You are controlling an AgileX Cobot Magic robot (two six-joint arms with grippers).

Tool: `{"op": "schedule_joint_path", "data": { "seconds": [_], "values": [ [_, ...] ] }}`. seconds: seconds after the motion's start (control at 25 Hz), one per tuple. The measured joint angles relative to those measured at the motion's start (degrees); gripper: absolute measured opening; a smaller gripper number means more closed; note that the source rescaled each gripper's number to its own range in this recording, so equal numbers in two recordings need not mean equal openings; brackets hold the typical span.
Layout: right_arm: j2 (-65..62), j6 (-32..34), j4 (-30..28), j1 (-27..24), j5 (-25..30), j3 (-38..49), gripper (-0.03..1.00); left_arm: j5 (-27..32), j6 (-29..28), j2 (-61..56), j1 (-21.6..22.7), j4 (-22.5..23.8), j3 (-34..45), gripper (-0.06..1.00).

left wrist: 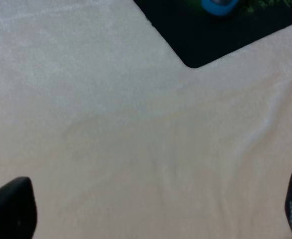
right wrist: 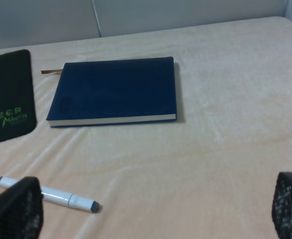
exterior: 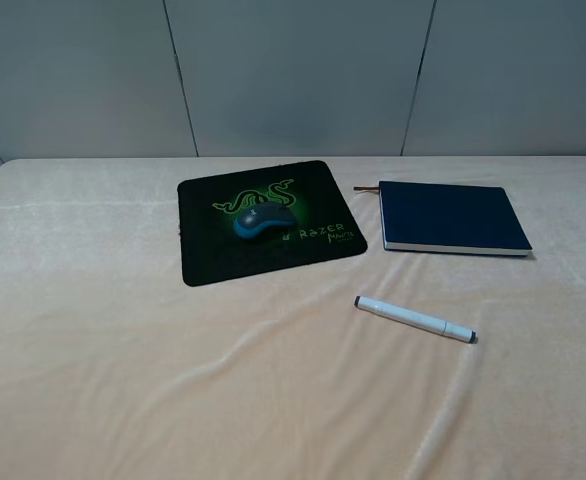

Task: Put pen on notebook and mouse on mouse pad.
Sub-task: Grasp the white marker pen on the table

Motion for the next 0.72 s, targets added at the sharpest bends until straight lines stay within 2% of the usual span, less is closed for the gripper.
{"op": "schedule_joint_path", "data": {
  "seconds": [0.72],
  "values": [
    [0.0, 0.0, 0.0, 0.0, 0.0, 0.0, 1.0, 0.0, 0.0, 0.0, 0.0, 0.0, 0.0, 1.0]
  ]
}}
